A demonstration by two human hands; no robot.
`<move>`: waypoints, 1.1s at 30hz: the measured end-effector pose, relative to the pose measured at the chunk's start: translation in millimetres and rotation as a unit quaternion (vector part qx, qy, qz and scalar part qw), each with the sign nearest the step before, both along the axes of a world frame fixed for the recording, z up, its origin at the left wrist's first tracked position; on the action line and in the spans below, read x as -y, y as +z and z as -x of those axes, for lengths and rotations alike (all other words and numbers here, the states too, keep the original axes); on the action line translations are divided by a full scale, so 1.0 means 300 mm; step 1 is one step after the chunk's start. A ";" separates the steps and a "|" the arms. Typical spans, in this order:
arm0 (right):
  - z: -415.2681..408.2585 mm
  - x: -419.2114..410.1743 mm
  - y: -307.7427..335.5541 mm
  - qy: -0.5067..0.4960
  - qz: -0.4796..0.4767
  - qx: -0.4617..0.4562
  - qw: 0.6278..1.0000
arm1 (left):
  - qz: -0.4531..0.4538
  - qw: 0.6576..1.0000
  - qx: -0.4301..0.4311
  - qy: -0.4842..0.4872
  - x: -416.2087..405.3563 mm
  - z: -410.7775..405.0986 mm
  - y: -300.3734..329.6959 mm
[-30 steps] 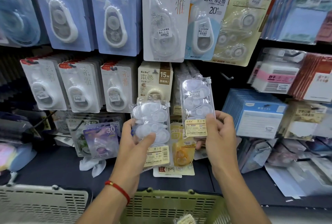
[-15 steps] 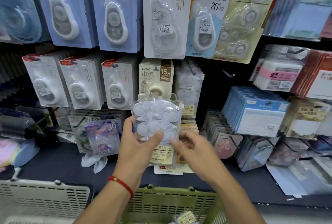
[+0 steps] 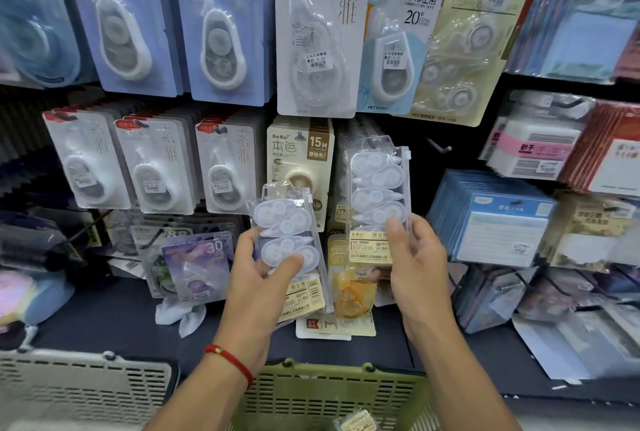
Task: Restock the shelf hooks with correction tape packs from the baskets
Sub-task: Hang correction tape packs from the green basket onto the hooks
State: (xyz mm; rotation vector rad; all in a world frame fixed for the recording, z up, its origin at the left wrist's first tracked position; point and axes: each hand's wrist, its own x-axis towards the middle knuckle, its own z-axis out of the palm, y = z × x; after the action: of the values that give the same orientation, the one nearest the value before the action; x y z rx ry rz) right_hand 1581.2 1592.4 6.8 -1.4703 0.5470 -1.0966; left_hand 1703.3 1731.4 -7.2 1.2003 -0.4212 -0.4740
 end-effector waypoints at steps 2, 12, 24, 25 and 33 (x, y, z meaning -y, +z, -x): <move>-0.002 0.003 0.000 0.000 -0.012 0.012 1.000 | -0.005 1.000 0.000 -0.001 -0.001 0.004 0.004; 0.004 0.011 -0.001 -0.011 -0.011 0.007 1.000 | -0.009 1.000 -0.003 0.011 -0.006 -0.004 0.002; -0.005 -0.042 -0.081 0.146 0.074 -0.232 0.959 | -0.033 0.996 0.079 -0.037 0.031 0.007 -0.037; -0.004 -0.045 -0.081 0.153 0.074 -0.218 0.961 | -0.032 0.995 0.086 -0.038 0.032 0.009 -0.037; 0.009 -0.010 -0.052 0.028 0.015 -0.039 0.999 | -0.066 0.977 0.161 -0.121 0.026 0.045 -0.020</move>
State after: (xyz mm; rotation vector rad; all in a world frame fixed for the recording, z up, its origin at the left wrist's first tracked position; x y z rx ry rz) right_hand 1578.5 1595.5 -8.8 -1.5511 0.5420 -1.0114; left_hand 1689.8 1723.7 -13.2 1.3661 -0.8307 -0.5228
